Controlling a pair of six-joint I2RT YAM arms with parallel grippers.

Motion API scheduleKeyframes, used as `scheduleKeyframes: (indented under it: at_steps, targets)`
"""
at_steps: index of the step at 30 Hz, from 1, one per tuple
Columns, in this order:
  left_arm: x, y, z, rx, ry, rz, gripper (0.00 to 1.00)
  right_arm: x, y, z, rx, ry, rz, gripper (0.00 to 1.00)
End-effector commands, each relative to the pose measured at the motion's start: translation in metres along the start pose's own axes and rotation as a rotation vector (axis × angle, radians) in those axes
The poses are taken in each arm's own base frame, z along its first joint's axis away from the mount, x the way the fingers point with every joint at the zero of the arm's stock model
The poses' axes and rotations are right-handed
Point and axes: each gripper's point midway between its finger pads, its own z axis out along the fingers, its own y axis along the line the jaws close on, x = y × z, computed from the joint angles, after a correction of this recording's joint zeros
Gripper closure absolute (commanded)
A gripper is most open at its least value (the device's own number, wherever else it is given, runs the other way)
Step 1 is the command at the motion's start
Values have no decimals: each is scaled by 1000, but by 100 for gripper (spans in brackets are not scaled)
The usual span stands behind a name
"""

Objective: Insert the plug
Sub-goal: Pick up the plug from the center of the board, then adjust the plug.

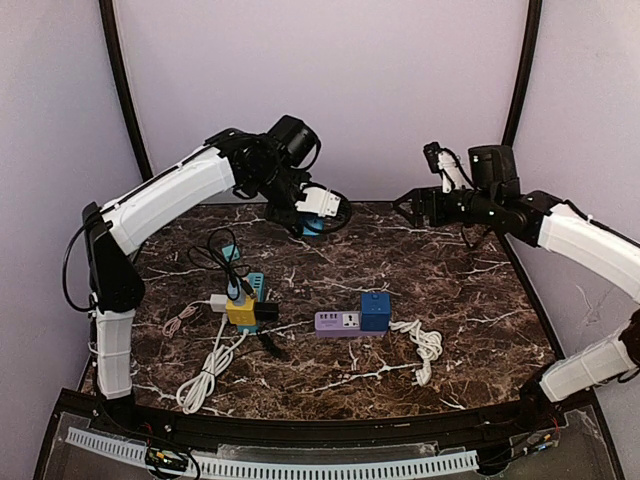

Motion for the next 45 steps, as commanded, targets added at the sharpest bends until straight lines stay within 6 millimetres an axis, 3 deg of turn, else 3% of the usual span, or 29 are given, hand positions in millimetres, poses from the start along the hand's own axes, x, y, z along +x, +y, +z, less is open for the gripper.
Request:
scheduleKeyframes:
  at_steps: [1, 3, 5, 6, 7, 8, 9, 10, 11, 12, 13, 14, 20, 23, 37, 42, 43, 45]
  targets:
    - [-31, 23, -76, -204, -3, 215, 99, 5, 34, -30, -174, 33, -102, 12]
    - [-47, 22, -95, -268, -7, 294, 99, 2, 51, -43, -252, 33, -115, 15]
    - [-58, 6, -96, -295, 6, 396, 99, -4, 62, -55, -285, 21, -126, 18]
    - [-66, 12, -115, -377, -10, 407, 99, -7, 67, -60, -290, 11, -132, 19]
    - [-66, -7, -100, -352, 13, 495, 99, -9, 71, -65, -294, 2, -140, 20]
    - [-73, 1, -120, -448, -6, 501, 99, -11, 75, -70, -297, -10, -150, 21]
    - [-72, -20, -103, -419, 17, 597, 99, -13, 79, -74, -297, -25, -161, 22]
    - [-80, -15, -122, -509, -8, 607, 99, -13, 83, -77, -302, -35, -169, 22]
    - [-78, -34, -107, -487, 8, 692, 99, -14, 88, -81, -314, -52, -178, 23]
    - [-85, -33, -122, -551, -14, 699, 99, -12, 94, -82, -334, -59, -185, 24]
    - [-86, -45, -113, -537, -8, 748, 99, -11, 101, -83, -364, -69, -195, 25]
    - [-92, -48, -121, -563, -24, 754, 99, -6, 107, -83, -389, -61, -203, 25]
    - [-103, -63, -119, -587, -25, 786, 99, 40, 154, -64, -514, 63, -284, 27]
    - [-103, -69, -112, -594, -21, 810, 99, 52, 162, -48, -489, 105, -306, 27]
    - [-98, -84, -106, -586, -45, 787, 99, 61, 178, 1, -517, 151, -343, 38]
    - [-95, -86, -108, -595, -55, 777, 99, 62, 187, 13, -564, 163, -341, 55]
    - [-95, -86, -109, -597, -54, 775, 99, 61, 189, 13, -575, 163, -341, 62]
    - [-94, -87, -110, -598, -58, 770, 99, 60, 194, 11, -608, 155, -340, 84]
